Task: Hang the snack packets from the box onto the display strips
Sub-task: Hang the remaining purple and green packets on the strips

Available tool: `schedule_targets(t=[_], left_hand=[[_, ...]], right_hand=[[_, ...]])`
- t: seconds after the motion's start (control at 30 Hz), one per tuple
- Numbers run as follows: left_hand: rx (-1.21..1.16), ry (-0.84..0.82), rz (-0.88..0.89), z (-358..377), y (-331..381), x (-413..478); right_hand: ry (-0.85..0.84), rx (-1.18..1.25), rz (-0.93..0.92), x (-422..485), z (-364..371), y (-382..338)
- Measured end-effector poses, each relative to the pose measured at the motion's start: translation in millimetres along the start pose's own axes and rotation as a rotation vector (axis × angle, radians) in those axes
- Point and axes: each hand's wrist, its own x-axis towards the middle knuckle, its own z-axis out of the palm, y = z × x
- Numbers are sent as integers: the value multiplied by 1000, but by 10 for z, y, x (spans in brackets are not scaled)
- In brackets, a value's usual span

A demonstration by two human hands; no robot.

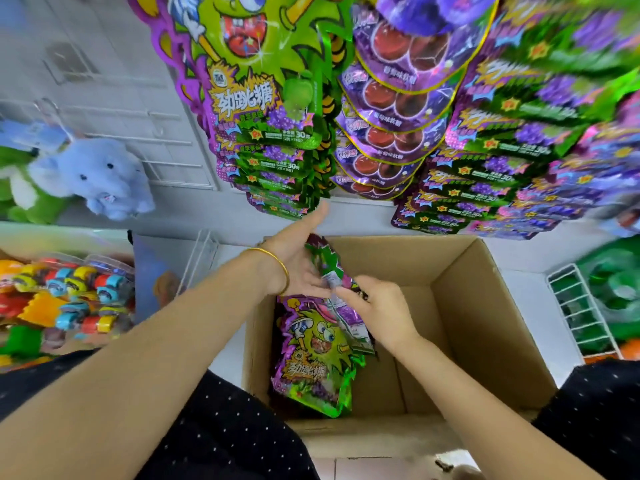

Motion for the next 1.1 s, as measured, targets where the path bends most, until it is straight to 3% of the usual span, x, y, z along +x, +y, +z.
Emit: schedule_targets(t=[0.17,0.27,0.47,0.7,0.87,0.97,1.1], left_hand=[[64,114,132,7,-4,35],[69,111,155,-161,-10,-7],[309,59,230,-401,-28,-196],[523,47,399,-574,12,-388],[632,89,538,-577,220,-711],[664,119,750,-524,598,-1147],[494,445,1229,-318,1453,-1690]], right_hand=[[-76,-265,-90,1,-197,-255],[-217,-165,-82,-8,-332,-265],[-26,112,-12,292,-552,-390],[-155,326,-5,740,-898,-773],[-186,294,-54,926,-1135,-1087],[-103,289,-137,1040,-1412,-1385],[99,104,-259,1250,-1820,-1867]])
